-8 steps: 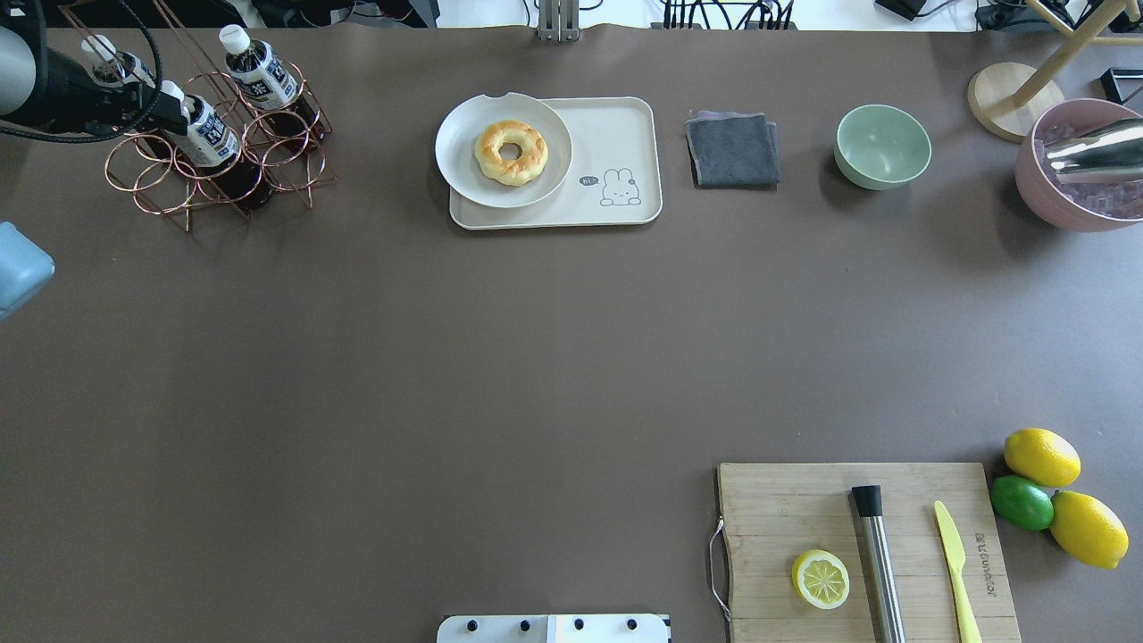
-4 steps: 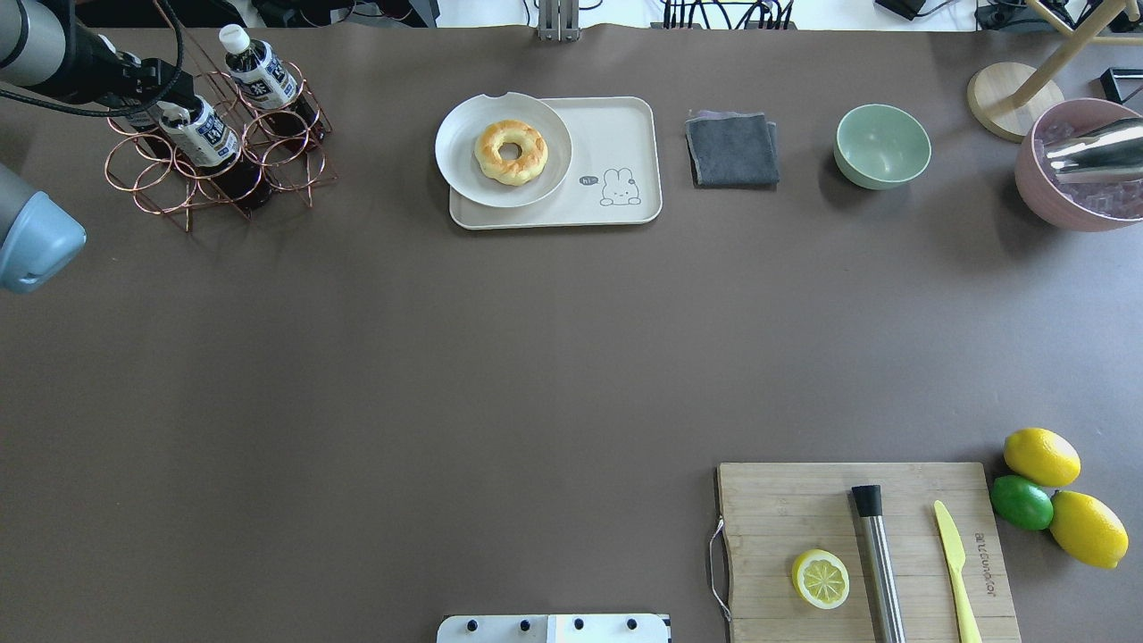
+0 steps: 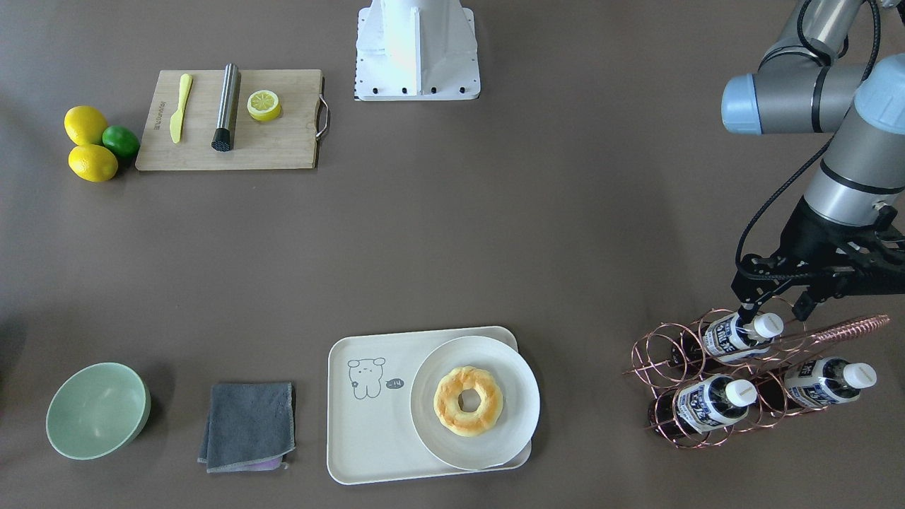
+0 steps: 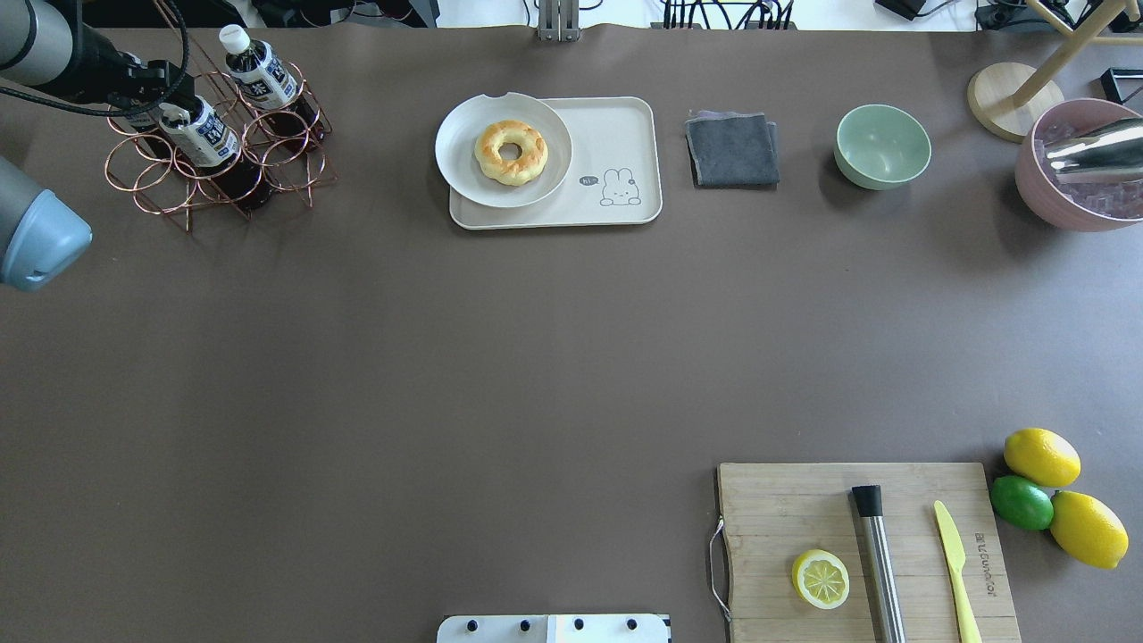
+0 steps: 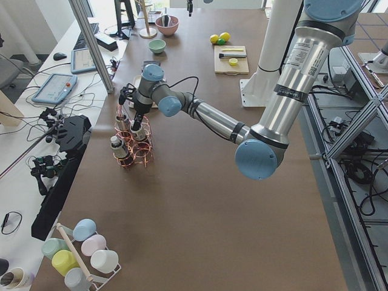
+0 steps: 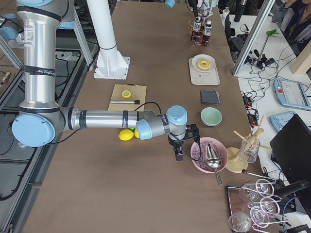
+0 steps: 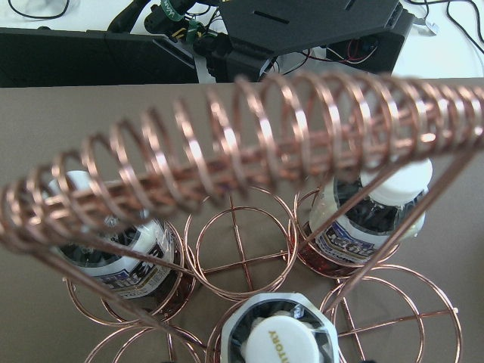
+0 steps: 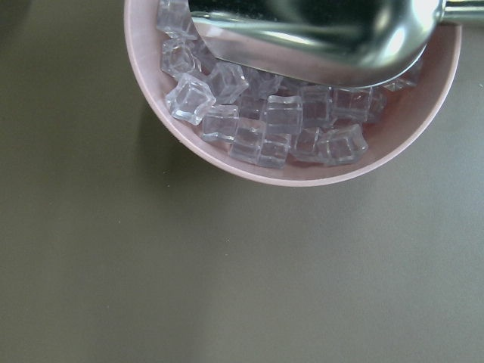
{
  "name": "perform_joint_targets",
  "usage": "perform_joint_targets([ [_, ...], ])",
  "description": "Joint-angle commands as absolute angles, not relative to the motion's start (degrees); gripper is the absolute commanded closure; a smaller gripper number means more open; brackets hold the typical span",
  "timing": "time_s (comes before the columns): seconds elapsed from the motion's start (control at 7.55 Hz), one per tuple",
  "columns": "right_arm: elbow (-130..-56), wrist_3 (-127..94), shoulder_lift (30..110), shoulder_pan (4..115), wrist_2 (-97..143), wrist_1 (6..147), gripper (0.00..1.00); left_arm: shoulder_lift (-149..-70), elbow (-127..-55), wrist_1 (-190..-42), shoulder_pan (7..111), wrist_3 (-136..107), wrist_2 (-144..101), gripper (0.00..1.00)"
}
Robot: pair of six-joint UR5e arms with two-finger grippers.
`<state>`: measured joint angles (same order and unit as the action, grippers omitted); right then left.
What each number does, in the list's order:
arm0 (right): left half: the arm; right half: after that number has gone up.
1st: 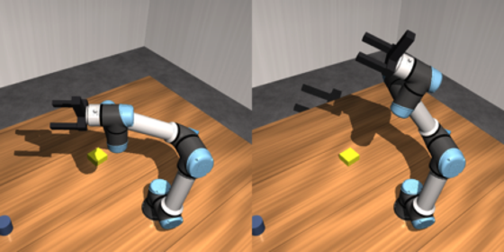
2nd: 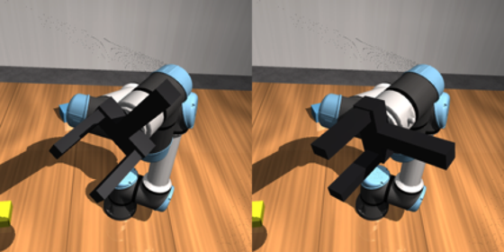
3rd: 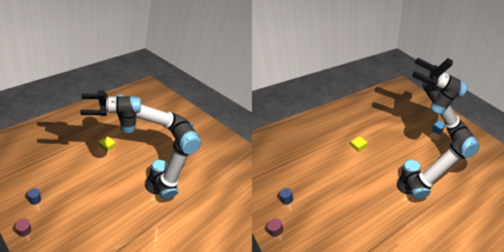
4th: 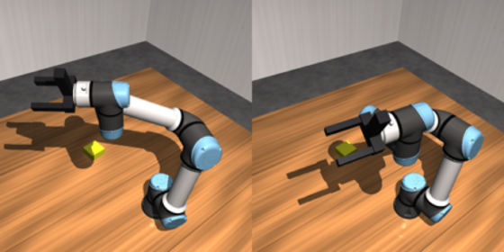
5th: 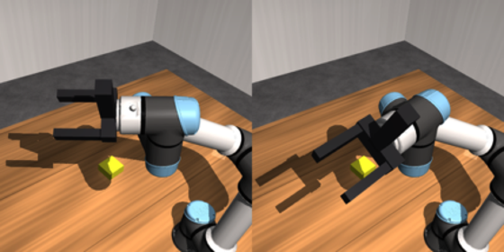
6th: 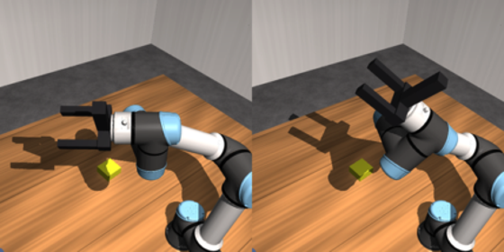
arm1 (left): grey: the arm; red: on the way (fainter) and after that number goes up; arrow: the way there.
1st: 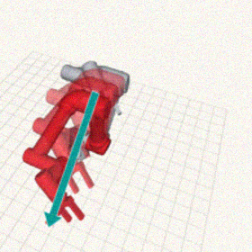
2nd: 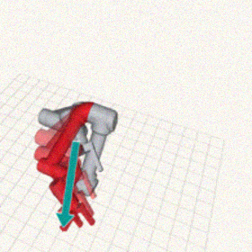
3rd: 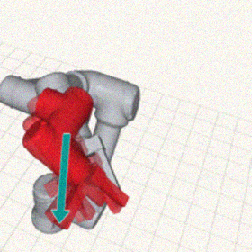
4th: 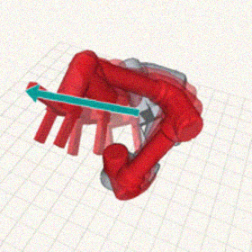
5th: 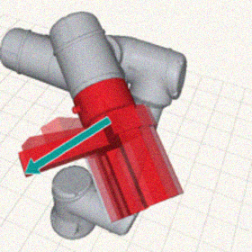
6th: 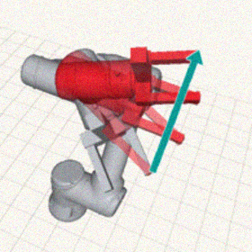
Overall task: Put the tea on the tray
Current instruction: 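Reach the left gripper into the copper rack and grasp a dark tea bottle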
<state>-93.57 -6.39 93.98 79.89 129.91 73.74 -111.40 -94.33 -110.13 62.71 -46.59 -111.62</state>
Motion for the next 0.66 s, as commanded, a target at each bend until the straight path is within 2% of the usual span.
perform_joint_targets([
  [0.0, -93.5, -6.4, 94.0, 79.9, 129.9, 73.8, 0.0, -112.5, -93.2, -110.0, 62.7, -46.8, -111.6, 0.37],
  [0.4, -93.5, -6.4, 94.0, 79.9, 129.8, 73.8, 0.0, -113.2, -91.8, -110.1, 62.7, -46.6, -111.6, 0.41],
  [0.53, -93.5, -6.4, 94.0, 79.9, 129.9, 73.8, 0.0, -113.3, -91.8, -110.2, 62.8, -46.7, -111.6, 0.61],
])
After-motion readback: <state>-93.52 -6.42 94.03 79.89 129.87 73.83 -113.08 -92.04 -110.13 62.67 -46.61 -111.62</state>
